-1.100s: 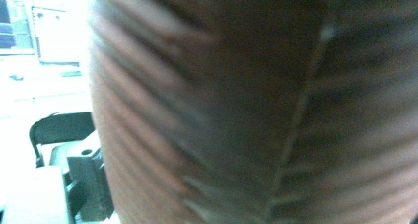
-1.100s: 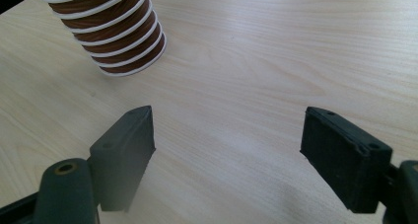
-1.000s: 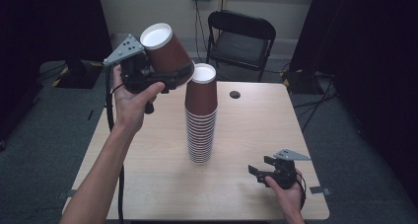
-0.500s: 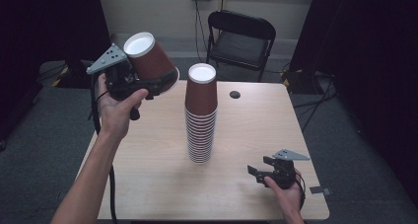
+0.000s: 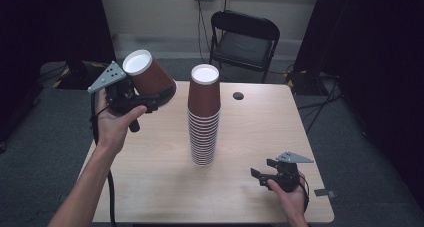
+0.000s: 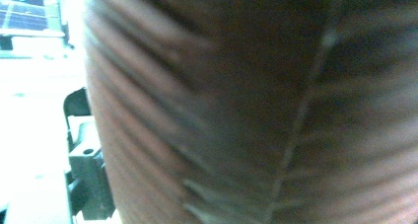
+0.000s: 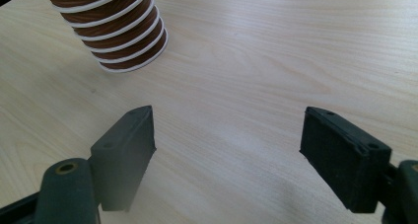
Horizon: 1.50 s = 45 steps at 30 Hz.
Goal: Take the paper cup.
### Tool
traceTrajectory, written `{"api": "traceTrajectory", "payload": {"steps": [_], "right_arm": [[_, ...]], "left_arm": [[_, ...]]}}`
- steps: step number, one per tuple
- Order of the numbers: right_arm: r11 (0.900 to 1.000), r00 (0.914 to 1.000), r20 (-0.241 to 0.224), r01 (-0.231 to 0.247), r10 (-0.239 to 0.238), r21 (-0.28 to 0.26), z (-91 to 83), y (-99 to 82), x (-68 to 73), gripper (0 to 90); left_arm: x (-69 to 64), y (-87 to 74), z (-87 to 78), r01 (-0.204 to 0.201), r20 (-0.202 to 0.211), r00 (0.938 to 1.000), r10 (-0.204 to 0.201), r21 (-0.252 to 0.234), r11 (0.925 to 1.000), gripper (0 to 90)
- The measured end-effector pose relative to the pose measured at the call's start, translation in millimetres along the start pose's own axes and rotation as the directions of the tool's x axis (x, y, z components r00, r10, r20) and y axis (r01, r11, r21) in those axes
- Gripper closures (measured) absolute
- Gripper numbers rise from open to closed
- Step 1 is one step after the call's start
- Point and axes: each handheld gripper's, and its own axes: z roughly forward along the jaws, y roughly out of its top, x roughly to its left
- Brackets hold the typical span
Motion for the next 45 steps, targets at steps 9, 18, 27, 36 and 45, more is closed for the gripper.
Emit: {"api": "traceTrajectory", "payload": {"steps": [9,18,27,36,45], "right_arm": [[0.9999,0.9998,-0.014,0.013,-0.014,-0.005,0.0,0.5,2.8,19.5],[0.9996,0.9996,-0.011,0.026,-0.026,-0.012,-0.3,1.3,6.7,19.9],[0.9988,0.9987,-0.029,0.042,-0.042,-0.027,0.7,3.3,13.2,20.5],[0.9954,0.9927,-0.085,0.082,-0.086,-0.049,2.2,7.9,33.3,23.4],[0.9898,0.9848,-0.102,0.137,-0.14,-0.039,5.3,13.5,55.3,27.8]], "left_arm": [[-4.6,-24.9,-10.7,0.037,-0.009,0.9993,-0.037,0.056,0.9977,11.6],[-15.0,-63.4,-21.4,0.089,-0.005,0.996,-0.089,0.148,0.9849,11.5],[-21.9,-92.3,-26.6,0.119,-0.044,0.9926,-0.113,0.209,0.9705,11.7],[-32.5,-121.4,-29.6,0.141,-0.022,0.9899,-0.14,0.279,0.95,11.7],[-40.9,-139.6,-39.7,0.196,-0.028,0.98,-0.197,0.301,0.9333,11.8]]}}
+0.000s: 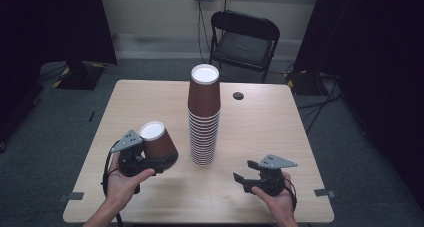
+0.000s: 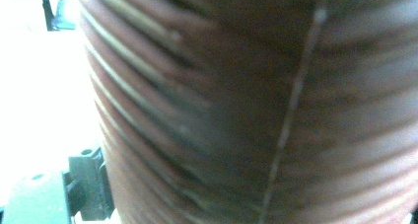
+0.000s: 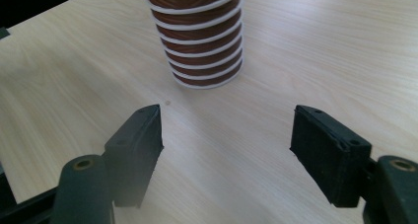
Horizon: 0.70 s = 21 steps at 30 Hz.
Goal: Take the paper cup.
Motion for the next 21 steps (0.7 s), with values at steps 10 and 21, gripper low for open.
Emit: {"api": "traceTrajectory", "payload": {"steps": [10,21], "right_arm": [[0.9977,0.9977,0.012,0.067,-0.067,-0.01,12.0,14.0,27.6,31.9],[0.9914,0.9887,-0.075,0.128,-0.13,-0.027,31.0,29.5,58.0,43.5]], "left_arm": [[5.8,-14.0,-1.1,0.095,0.01,0.9954,-0.095,0.003,0.9955,11.9],[-2.5,-15.9,-3.3,0.115,0.021,0.9931,-0.115,-0.004,0.9933,12.0]]}}
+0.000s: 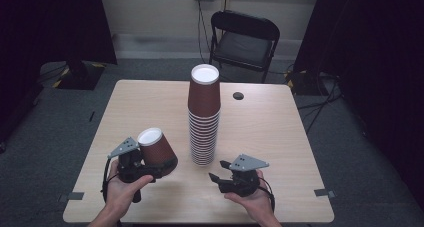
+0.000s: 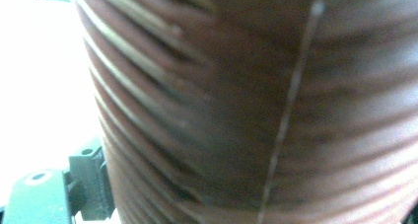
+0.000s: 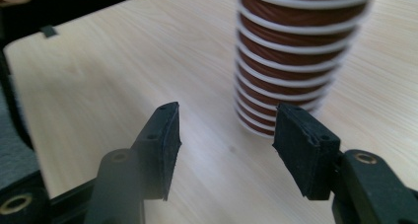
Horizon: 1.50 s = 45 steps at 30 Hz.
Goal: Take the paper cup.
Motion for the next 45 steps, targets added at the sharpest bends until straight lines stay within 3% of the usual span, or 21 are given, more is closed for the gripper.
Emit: {"api": "traceTrajectory", "payload": {"steps": [6,12,16,20,21,27,33,38,40,45], "right_arm": [[0.9994,0.9971,-0.07,0.026,-0.027,-0.025,13.3,13.2,18.8,46.4],[0.9965,0.9925,-0.107,0.052,-0.059,-0.065,27.4,25.4,34.8,48.1],[0.9943,0.992,-0.103,0.064,-0.072,-0.086,32.9,30.6,39.4,48.6],[0.9896,0.9923,-0.088,0.076,-0.087,-0.122,39.3,36.4,43.5,49.5],[0.9875,0.9924,-0.082,0.08,-0.092,-0.136,40.7,37.4,43.7,49.8],[0.9754,0.9927,-0.077,0.075,-0.093,-0.207,46.2,42.0,45.1,55.3],[0.9625,0.9917,-0.064,0.092,-0.111,-0.255,46.7,45.3,51.1,58.9],[0.9505,0.9913,-0.043,0.107,-0.124,-0.292,50.2,47.2,52.1,60.5],[0.9452,0.9899,-0.05,0.111,-0.133,-0.307,51.4,48.2,52.1,61.2],[0.9275,0.9882,-0.038,0.126,-0.148,-0.352,53.6,50.0,53.4,64.1]], "left_arm": [[-6.9,0.9,0.3,0.037,0.044,0.9984,-0.037,-0.008,0.9993,12.1],[-14.2,2.4,0.1,0.049,0.061,0.997,-0.048,-0.012,0.9987,12.1],[-15.6,3.1,-1.1,0.059,0.069,0.9959,-0.058,-0.01,0.9982,12.1],[-19.3,3.9,-2.4,0.045,0.035,0.9984,-0.044,-0.032,0.9985,12.1],[-20.1,4.9,-2.5,0.056,0.049,0.9973,-0.054,-0.034,0.9979,12.0],[-23.7,5.8,-2.7,0.046,0.047,0.9979,-0.044,-0.042,0.998,12.1],[-22.7,7.4,-5.1,0.079,0.062,0.9951,-0.076,-0.043,0.9959,12.1],[-24.0,9.2,-4.1,0.125,0.109,0.9868,-0.12,-0.037,0.9915,12.2],[-24.8,9.7,-4.2,0.12,0.107,0.9875,-0.116,-0.039,0.992,12.2],[-26.2,11.3,-3.1,0.165,0.155,0.9753,-0.158,-0.03,0.9859,12.2]]}}
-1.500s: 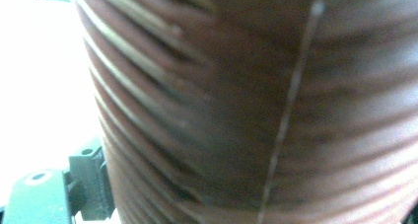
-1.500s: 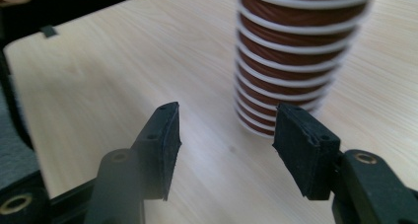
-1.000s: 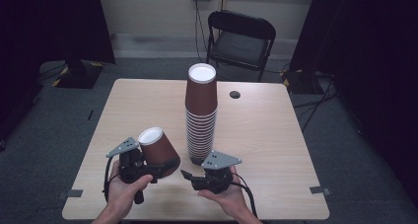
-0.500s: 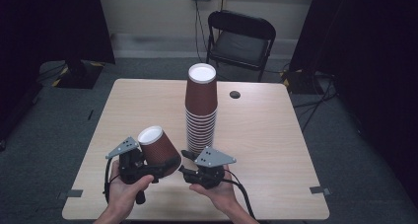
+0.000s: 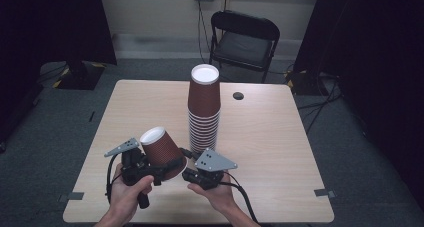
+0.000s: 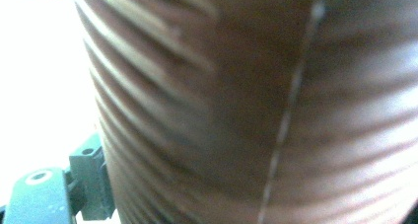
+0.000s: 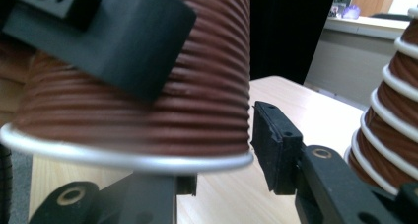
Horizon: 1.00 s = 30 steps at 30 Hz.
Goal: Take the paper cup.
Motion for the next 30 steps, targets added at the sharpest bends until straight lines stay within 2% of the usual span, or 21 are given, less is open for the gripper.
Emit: {"api": "traceTrajectory", "payload": {"steps": [1,2,5,10,12,16,18,23,24,25,28,30], "right_arm": [[0.9999,0.9999,-0.01,0.0,0.0,-0.013,0.5,0.2,-0.5,64.3],[0.9998,1.0,-0.004,-0.001,0.001,-0.022,0.9,0.7,-0.9,64.3],[0.9994,0.9994,-0.018,-0.031,0.03,-0.015,1.2,0.6,-4.0,63.3],[0.9996,0.9994,-0.026,-0.021,0.021,-0.017,-0.5,-0.2,-5.9,67.9],[0.9992,0.9996,-0.019,-0.022,0.021,-0.032,-2.2,-0.6,-5.8,70.0],[0.9977,0.9996,-0.009,-0.025,0.025,-0.063,-5.1,1.0,-7.5,76.5],[0.9973,0.9996,0.011,-0.023,0.024,-0.07,-6.4,2.2,-6.4,77.7],[0.9981,0.9998,0.016,-0.011,0.012,-0.061,-8.9,2.2,-7.0,80.4],[0.9976,0.9998,0.02,-0.007,0.008,-0.068,-9.9,1.8,-7.2,81.7],[0.998,0.9998,0.017,-0.009,0.01,-0.063,-10.2,1.9,-7.2,82.5],[0.9986,0.9998,0.015,-0.014,0.015,-0.052,-10.6,0.5,-8.0,84.0],[0.9987,0.9997,0.019,-0.013,0.014,-0.05,-10.2,0.3,-8.1,84.1]], "left_arm": [[-0.7,0.0,0.1,0.001,0.001,1.0,-0.001,0.0,1.0,12.2],[-1.6,0.4,0.8,-0.002,0.021,0.9998,0.001,0.01,0.9999,12.2],[-1.4,0.1,3.3,0.0,0.045,0.999,-0.001,0.02,0.9998,12.2],[2.3,-2.1,8.5,0.025,0.077,0.9967,-0.027,0.027,0.9993,12.1],[3.1,-1.8,8.8,0.026,0.099,0.9947,-0.028,0.017,0.9995,11.7],[0.8,-1.6,8.4,0.013,0.112,0.9936,-0.011,-0.014,0.9998,10.9],[1.5,-1.1,8.6,0.015,0.129,0.9915,-0.013,-0.021,0.9997,10.1],[4.3,-0.3,9.5,0.001,0.145,0.9894,0.004,-0.032,0.9995,10.0],[9.1,2.4,9.3,-0.003,0.177,0.9841,0.009,-0.032,0.9995,9.8],[10.5,3.6,8.2,0.0,0.165,0.9863,0.008,-0.048,0.9989,9.6],[13.8,5.5,7.1,-0.009,0.152,0.9882,0.014,-0.037,0.9993,7.7],[14.6,4.2,7.5,-0.006,0.157,0.9875,0.013,-0.046,0.9989,7.3]]}}
